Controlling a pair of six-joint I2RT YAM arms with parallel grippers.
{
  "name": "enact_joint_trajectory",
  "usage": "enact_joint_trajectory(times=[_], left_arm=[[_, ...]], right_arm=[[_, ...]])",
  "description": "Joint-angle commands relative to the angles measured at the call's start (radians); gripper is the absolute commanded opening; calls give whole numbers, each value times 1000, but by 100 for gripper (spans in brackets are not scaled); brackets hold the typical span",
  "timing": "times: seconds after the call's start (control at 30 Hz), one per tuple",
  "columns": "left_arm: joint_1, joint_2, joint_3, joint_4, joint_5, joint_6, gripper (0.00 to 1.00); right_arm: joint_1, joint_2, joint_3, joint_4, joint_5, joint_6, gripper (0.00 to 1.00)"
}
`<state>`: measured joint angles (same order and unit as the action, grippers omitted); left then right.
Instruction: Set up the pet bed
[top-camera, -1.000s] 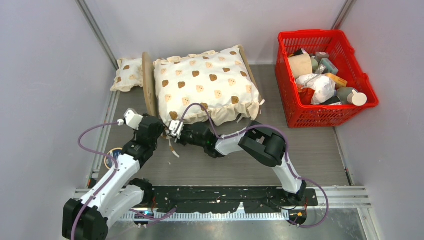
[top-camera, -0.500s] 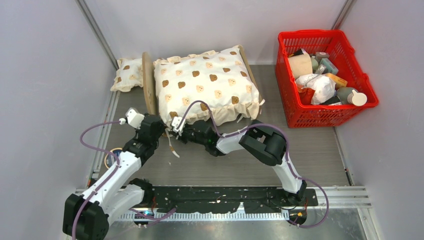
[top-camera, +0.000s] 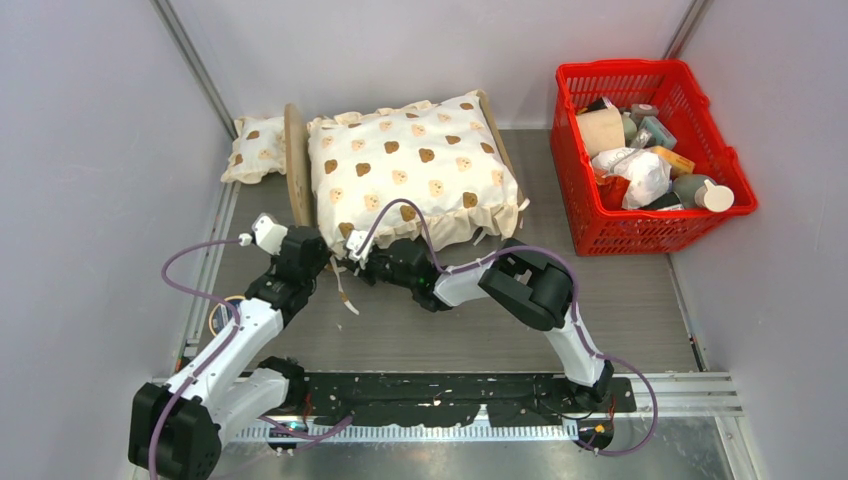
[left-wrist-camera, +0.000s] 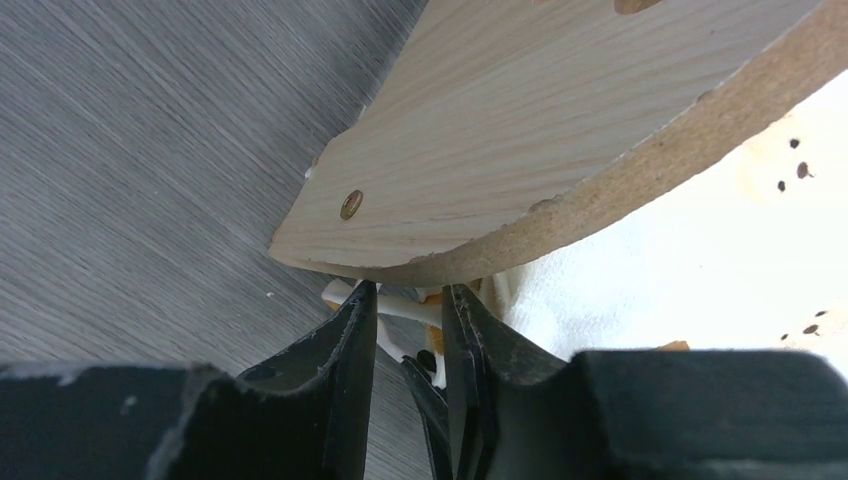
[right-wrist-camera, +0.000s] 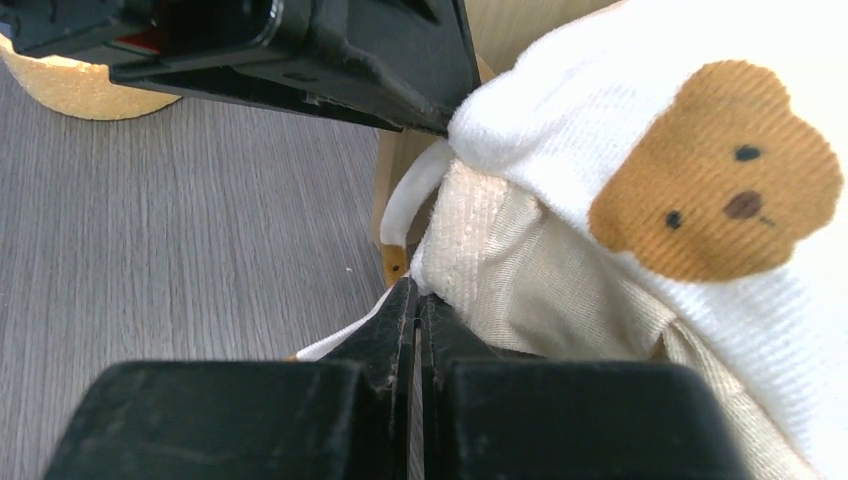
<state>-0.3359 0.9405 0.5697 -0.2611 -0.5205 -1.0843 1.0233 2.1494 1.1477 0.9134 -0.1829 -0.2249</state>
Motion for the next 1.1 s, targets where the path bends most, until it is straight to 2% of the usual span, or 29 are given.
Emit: enact_joint_trajectory(times=[0.0,0.17,0.47,0.67,0.83,0.93,1.07], left_arm=[[16,-6,42,104,-63,33,33],[17,12,49,133,-43,57,35],[21,7,9,214,-23,7,28],[24,22,34,183,-14,3,28],[24,-3,35,148,-13,-1,31],[22,-26,36,140,13,10,31],[20,-24,48,123,27,41,31]], right_arm=[[-5,-5,-5,77,-4,19,5],[-12,-5,-5,76,-8,36,5],[-51,-11,-35,137,-69,115,5],[-60,-8,-35,148,-87,124,5],[-61,-12,-24,138,-133,119,5],[-61,-1,33,65,-168,114,5],[-61,17,62,60,-180,133,5]])
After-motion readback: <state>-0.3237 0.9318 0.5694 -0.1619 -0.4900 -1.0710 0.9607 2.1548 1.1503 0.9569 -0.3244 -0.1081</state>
